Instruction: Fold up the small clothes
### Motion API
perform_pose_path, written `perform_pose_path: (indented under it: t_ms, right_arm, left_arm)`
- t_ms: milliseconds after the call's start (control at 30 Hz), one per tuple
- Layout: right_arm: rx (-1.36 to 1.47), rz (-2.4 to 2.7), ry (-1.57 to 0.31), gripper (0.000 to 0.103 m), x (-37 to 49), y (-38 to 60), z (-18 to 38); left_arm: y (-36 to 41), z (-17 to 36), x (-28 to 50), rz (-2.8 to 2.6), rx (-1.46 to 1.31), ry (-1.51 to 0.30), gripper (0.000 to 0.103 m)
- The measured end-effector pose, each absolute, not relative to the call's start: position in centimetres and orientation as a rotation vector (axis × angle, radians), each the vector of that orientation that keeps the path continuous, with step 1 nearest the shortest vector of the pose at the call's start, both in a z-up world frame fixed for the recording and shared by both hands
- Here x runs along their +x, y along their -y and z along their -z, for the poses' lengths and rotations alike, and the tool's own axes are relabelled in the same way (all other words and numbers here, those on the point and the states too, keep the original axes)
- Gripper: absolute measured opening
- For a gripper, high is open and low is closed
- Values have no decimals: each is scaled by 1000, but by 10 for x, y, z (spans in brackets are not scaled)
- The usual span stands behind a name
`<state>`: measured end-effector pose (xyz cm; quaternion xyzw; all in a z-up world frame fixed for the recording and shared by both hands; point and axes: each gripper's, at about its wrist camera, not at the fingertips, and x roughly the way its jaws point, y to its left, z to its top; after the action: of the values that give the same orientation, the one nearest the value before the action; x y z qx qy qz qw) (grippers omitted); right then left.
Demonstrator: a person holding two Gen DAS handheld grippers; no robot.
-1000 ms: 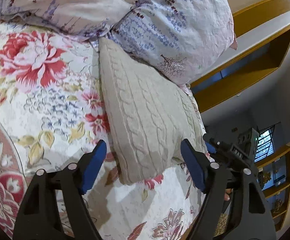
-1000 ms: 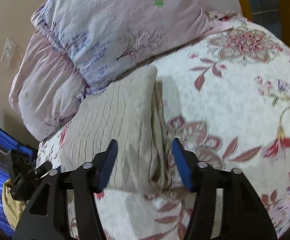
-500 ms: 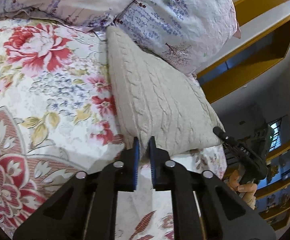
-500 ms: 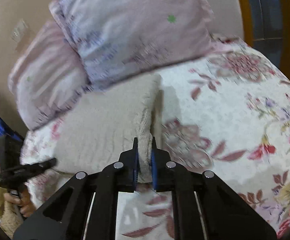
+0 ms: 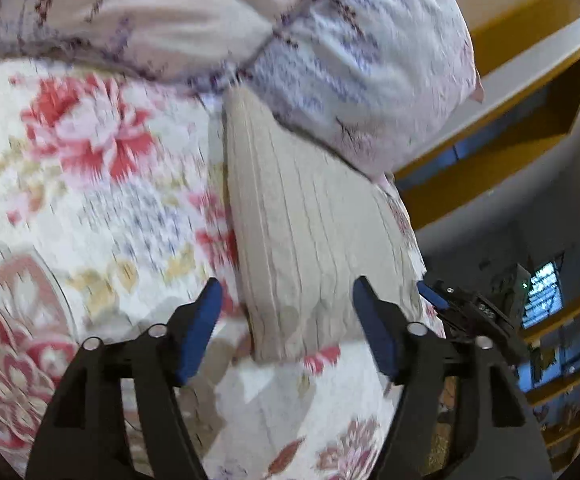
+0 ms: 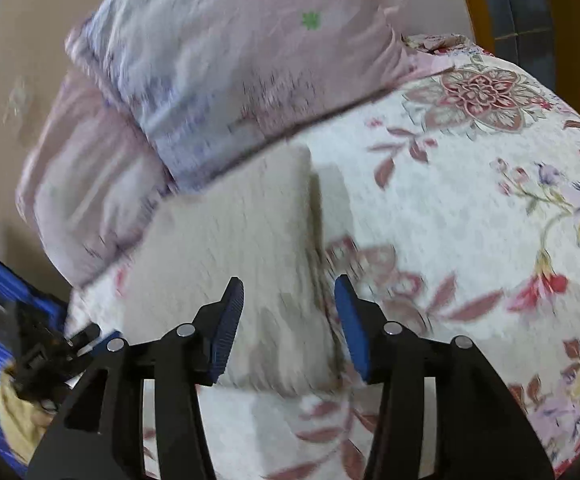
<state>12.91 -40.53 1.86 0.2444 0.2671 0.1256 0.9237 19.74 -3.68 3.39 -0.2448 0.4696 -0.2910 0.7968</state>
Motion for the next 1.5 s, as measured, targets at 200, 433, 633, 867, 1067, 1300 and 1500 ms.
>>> perform_pose_path:
  t_ms: [200, 433, 633, 867, 1067, 1300, 1500]
  right_arm:
    - [522, -234, -576, 49, 176, 405, -16]
    - [426, -183, -510, 10, 183, 393, -15]
    - [389, -100, -578, 11, 198, 391, 10]
    - [310, -90, -448, 37, 164, 380, -26]
    - [237, -156, -552, 56, 185, 352, -11]
    - [351, -212, -572, 63, 191, 371, -4]
    - [576, -254, -563, 77, 193, 413, -6]
  left_arm:
    - [52, -35, 225, 567, -452, -1038, 79]
    - [68, -13, 243, 552, -445, -1106, 80]
    - [77, -13, 247, 567, -421, -1097, 81]
    - [78, -14, 248, 582, -427, -1089, 81]
    - [83, -13, 251, 597, -425, -1097, 82]
    - [88, -12, 252, 621, -407, -1099, 85]
    - [88, -8, 259, 642, -422, -1108, 87]
